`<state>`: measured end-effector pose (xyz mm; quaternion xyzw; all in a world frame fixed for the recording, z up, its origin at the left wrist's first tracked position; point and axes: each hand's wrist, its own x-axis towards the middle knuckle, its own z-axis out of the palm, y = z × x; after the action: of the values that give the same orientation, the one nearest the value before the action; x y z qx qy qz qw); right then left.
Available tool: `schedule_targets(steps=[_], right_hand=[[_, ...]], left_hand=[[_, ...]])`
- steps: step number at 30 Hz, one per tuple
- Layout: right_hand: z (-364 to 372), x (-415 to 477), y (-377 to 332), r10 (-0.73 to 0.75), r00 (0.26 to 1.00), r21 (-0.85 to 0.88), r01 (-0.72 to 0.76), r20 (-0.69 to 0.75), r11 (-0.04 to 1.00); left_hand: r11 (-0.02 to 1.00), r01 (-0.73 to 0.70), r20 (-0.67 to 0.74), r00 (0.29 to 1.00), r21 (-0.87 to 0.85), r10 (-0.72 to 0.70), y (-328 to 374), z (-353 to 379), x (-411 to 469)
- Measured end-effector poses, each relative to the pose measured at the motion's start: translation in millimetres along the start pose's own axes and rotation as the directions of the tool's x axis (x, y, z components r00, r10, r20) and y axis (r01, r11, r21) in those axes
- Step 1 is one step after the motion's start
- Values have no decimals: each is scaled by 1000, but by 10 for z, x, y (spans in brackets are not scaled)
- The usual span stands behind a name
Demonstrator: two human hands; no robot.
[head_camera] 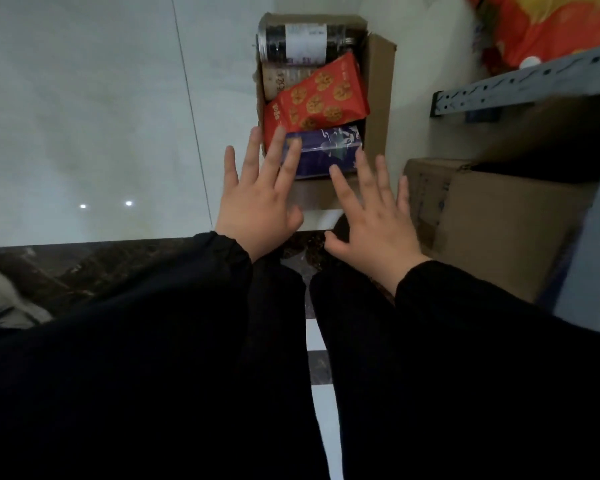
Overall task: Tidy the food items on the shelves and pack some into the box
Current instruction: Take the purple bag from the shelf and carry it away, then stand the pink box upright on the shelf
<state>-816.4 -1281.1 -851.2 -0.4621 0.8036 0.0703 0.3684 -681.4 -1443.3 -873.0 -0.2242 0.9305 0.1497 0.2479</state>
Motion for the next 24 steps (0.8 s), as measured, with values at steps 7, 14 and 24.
schedule_targets(steps=[7,14,24], right_hand=[[-1374,-1036,-463,-53,987,15,56,-152,998],[-3217,-2152,-1015,-76,848,94,147,-525,985],[-5526,-3437,-1590,-50,623,34,123,-781,992]], left_hand=[[998,57,-136,989,1,-57,143,-1550,-945],[991,125,-317,939,-41,-131,352,-3896,-1820],[996,-71,-657,749,55,90,700,-6482,-2636]])
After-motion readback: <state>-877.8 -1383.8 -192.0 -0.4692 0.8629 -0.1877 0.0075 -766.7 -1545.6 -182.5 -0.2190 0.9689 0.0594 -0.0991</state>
